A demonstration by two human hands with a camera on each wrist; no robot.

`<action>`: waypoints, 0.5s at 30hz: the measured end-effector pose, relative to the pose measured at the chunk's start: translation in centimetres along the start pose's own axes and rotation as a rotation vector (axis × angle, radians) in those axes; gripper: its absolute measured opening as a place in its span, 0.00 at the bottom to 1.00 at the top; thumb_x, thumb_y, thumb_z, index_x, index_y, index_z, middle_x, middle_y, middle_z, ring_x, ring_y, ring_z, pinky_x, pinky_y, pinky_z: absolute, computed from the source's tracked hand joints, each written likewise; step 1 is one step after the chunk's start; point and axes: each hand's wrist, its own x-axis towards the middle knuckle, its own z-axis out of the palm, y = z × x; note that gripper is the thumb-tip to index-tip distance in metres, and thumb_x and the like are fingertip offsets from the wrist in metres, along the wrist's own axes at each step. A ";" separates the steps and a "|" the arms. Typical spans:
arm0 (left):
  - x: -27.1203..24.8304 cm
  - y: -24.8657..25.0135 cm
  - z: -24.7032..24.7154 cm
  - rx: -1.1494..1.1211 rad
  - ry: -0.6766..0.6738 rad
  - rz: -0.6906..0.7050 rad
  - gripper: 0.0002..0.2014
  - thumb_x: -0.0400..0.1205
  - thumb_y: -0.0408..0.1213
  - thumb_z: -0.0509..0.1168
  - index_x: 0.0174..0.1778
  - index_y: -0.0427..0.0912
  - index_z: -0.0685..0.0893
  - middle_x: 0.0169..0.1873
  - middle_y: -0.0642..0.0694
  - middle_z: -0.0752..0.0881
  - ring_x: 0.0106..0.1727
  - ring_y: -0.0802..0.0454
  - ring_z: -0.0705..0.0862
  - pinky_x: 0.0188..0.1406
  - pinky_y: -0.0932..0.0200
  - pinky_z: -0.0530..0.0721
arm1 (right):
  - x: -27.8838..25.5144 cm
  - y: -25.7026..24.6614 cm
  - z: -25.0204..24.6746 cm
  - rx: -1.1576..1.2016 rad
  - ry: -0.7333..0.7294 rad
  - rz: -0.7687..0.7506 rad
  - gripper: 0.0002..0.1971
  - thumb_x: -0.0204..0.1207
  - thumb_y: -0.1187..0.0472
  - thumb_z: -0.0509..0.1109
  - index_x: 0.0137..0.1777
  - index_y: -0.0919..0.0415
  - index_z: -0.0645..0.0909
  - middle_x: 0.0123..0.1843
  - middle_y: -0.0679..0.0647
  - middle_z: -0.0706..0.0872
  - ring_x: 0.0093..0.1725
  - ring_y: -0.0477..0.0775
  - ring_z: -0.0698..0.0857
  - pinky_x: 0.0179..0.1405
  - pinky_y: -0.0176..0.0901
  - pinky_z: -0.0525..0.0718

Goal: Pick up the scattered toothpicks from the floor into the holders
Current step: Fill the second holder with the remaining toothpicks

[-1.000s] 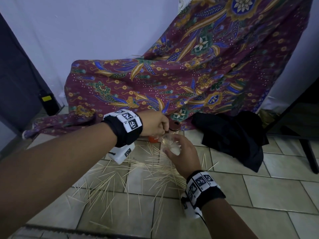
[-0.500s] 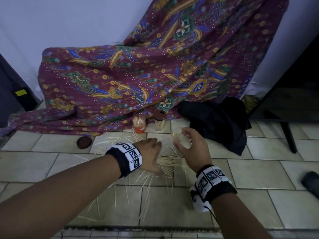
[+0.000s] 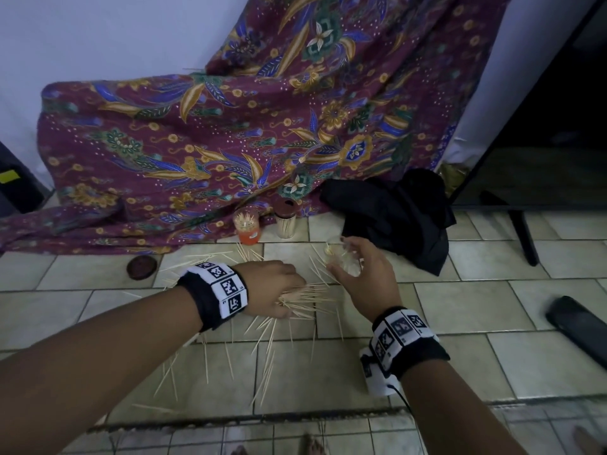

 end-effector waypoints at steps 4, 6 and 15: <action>0.4 1.1 -0.5 0.038 -0.011 0.052 0.43 0.76 0.59 0.69 0.83 0.47 0.59 0.80 0.45 0.63 0.77 0.46 0.66 0.74 0.53 0.68 | 0.1 -0.3 0.3 -0.004 -0.004 -0.012 0.24 0.70 0.51 0.80 0.65 0.52 0.79 0.58 0.43 0.83 0.55 0.41 0.78 0.57 0.37 0.77; 0.8 2.0 -0.5 0.062 -0.030 0.063 0.43 0.76 0.57 0.69 0.84 0.46 0.58 0.81 0.43 0.62 0.79 0.46 0.63 0.75 0.53 0.65 | 0.2 -0.6 0.4 -0.011 -0.003 -0.020 0.24 0.70 0.51 0.80 0.64 0.52 0.79 0.57 0.43 0.83 0.54 0.40 0.77 0.57 0.36 0.75; -0.8 0.9 0.1 0.058 0.020 0.115 0.19 0.82 0.48 0.62 0.69 0.47 0.79 0.62 0.47 0.80 0.62 0.47 0.79 0.55 0.49 0.82 | 0.4 -0.9 0.7 -0.007 -0.007 -0.017 0.24 0.70 0.51 0.81 0.64 0.53 0.79 0.57 0.44 0.83 0.56 0.44 0.79 0.59 0.43 0.79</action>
